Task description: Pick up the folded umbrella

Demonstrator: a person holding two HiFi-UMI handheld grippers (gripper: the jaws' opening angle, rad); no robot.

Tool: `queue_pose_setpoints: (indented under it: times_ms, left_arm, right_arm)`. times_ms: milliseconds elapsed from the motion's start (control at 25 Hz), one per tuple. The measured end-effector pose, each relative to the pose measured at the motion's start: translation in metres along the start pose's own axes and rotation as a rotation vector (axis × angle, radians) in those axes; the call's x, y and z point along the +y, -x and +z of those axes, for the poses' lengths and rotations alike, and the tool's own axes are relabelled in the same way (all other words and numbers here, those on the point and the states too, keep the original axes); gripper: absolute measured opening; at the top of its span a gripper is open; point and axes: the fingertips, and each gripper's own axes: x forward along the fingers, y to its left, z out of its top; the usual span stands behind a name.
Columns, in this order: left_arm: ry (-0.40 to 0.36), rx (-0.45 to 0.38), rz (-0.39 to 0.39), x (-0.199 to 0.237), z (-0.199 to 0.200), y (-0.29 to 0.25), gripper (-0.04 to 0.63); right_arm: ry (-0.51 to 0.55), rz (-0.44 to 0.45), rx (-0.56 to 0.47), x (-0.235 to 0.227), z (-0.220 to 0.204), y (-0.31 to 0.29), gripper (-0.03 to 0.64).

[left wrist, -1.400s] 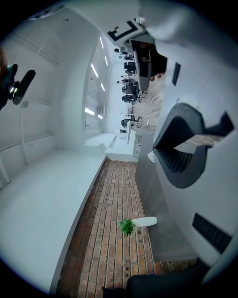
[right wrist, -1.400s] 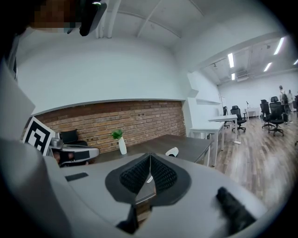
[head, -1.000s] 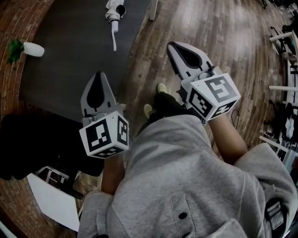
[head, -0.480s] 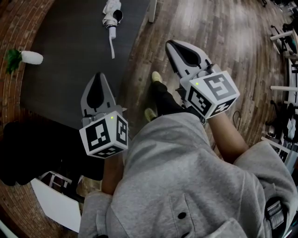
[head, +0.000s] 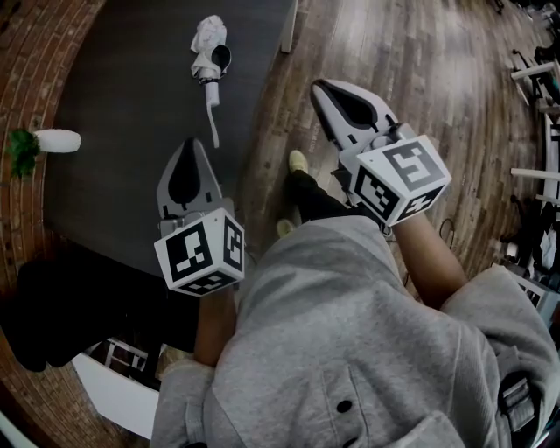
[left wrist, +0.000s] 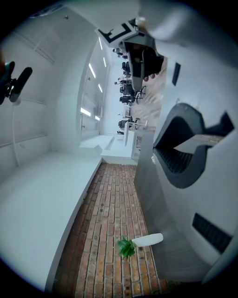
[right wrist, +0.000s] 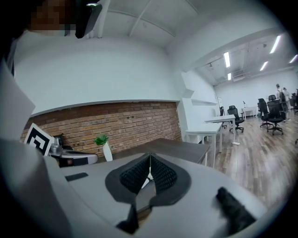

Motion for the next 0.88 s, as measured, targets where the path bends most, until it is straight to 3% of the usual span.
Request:
queue_pose_setpoints:
  times_ms: [880]
  left_arm:
    - [-0.008,0.066,0.079,0.003,0.032,-0.142,0.012]
  right_arm:
    - [-0.019,0.083,0.039,-0.095,0.04,-0.113,0.025]
